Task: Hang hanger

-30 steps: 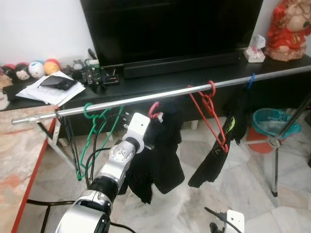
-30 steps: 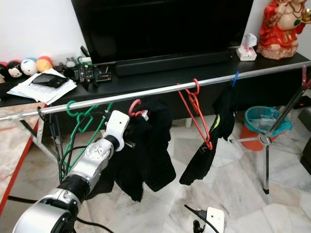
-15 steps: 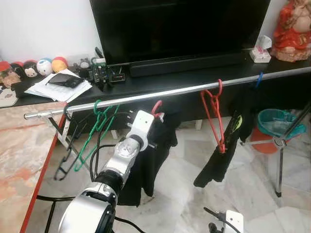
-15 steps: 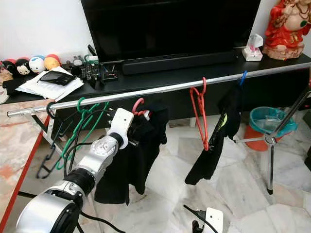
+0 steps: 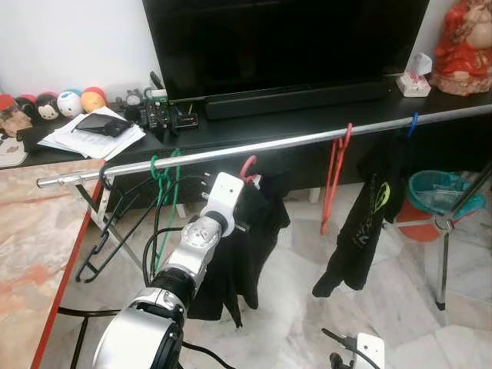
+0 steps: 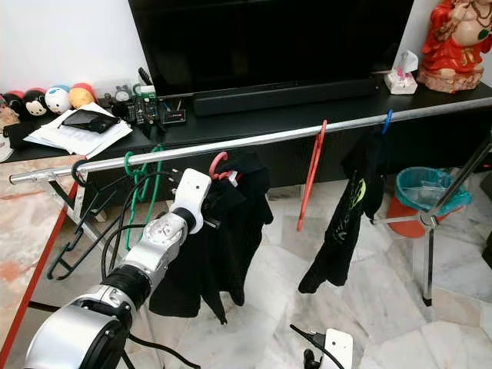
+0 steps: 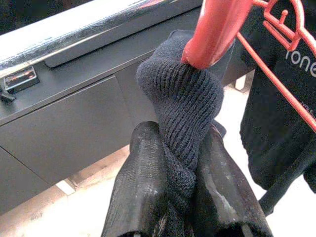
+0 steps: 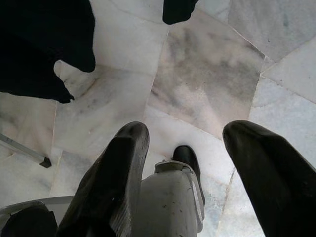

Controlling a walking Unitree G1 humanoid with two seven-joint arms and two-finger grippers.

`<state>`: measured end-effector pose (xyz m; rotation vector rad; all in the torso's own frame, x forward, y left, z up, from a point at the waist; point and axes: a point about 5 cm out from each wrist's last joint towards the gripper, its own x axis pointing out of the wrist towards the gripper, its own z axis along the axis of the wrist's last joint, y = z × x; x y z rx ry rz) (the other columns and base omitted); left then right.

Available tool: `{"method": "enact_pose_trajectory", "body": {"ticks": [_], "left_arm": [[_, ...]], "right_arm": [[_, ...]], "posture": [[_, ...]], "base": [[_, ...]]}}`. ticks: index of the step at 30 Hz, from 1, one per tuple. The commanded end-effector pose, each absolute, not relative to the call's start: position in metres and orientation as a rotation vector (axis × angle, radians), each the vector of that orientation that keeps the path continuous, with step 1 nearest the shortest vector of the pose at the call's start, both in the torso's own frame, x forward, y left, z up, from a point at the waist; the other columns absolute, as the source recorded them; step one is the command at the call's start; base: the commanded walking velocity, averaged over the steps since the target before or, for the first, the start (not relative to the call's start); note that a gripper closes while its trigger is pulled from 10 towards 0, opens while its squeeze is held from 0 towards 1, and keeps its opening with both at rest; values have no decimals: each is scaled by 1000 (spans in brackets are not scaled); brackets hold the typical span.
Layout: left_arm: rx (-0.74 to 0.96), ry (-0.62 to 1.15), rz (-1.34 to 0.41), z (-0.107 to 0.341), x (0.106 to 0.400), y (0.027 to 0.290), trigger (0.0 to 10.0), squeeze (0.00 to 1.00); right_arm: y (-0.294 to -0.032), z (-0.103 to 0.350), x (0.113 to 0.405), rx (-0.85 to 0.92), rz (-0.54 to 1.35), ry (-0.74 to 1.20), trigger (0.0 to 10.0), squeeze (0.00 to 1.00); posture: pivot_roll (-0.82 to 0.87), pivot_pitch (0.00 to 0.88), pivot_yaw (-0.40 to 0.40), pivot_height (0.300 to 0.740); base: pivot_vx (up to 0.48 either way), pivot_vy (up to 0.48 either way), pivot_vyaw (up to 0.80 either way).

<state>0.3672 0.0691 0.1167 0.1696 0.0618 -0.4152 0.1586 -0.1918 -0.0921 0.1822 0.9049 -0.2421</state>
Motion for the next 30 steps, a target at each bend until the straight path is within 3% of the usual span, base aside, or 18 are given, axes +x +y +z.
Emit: {"method": "enact_pose_trajectory", "body": {"ticks": [1,11,30], "left_arm": [[150,20,-402,124,369,72,10000,0],[148,16,-411,124,369,70,10000,0],[144,12,-415,126,369,69,10000,0]], "right_arm": [[-190,-94,155,184,-239,919,10000,0],[-189,-94,155,184,-236,919,10000,0],[-190,-94,156,182,-234,917,10000,0]], "posture": [[-235,0,94,740],[-233,0,92,740],[-228,0,89,740]], "base": [[0,0,0],[0,0,0],[261,0,0]]}}
